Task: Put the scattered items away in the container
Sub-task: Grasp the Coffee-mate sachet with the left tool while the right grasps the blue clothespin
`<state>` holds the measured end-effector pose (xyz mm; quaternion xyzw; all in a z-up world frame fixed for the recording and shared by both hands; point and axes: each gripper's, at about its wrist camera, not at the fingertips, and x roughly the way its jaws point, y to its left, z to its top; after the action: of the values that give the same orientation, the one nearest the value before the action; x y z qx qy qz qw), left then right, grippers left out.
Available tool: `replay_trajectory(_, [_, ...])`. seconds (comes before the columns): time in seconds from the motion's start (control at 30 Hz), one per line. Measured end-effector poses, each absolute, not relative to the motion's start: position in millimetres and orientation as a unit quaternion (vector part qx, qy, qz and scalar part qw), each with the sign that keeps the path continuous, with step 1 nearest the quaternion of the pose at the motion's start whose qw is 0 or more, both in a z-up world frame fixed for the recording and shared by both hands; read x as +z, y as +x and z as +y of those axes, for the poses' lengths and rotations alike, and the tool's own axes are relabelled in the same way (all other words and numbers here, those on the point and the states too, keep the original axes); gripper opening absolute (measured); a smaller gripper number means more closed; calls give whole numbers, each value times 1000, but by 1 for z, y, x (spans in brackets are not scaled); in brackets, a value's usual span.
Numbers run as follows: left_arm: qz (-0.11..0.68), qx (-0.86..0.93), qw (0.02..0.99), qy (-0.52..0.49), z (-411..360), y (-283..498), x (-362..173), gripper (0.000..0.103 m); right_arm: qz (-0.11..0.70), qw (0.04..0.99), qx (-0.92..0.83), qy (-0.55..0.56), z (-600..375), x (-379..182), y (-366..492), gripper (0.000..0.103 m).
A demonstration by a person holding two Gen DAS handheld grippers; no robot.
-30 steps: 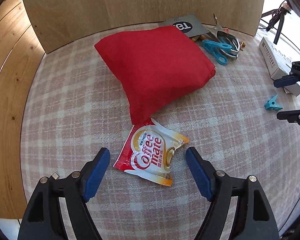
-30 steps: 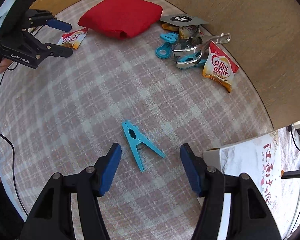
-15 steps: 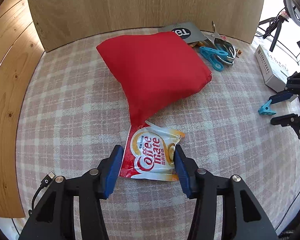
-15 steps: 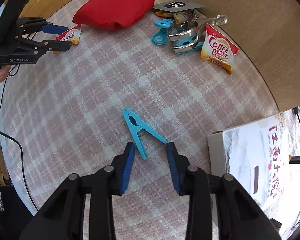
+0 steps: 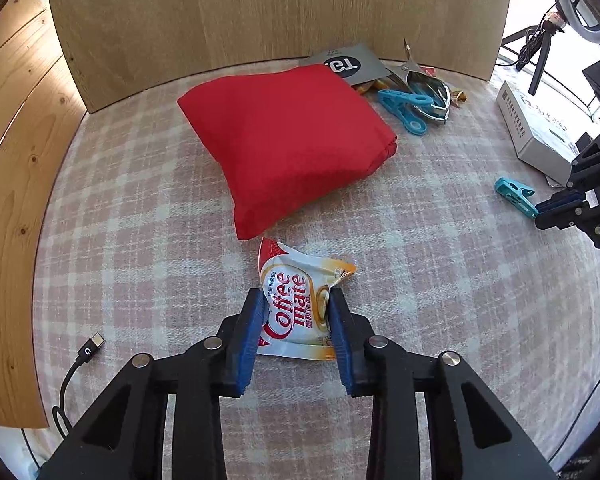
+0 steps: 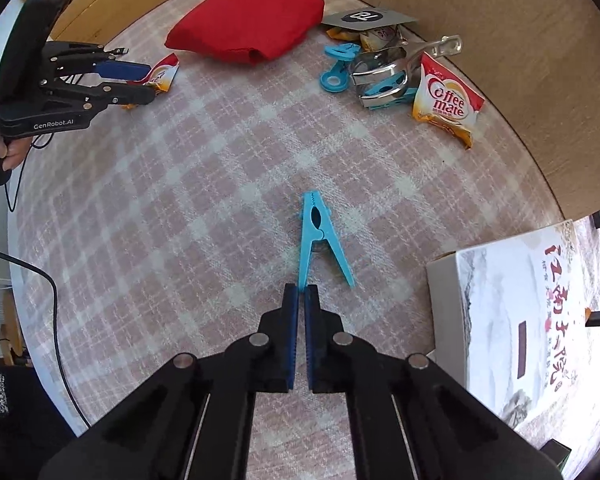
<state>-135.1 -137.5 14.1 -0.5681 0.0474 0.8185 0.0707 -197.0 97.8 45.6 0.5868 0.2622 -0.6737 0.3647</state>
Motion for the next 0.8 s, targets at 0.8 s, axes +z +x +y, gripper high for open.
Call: replay_trajectory(0.8, [22,853,91,-513,-109,-93,80,5,116,346,-764,532,157,118,-153,3])
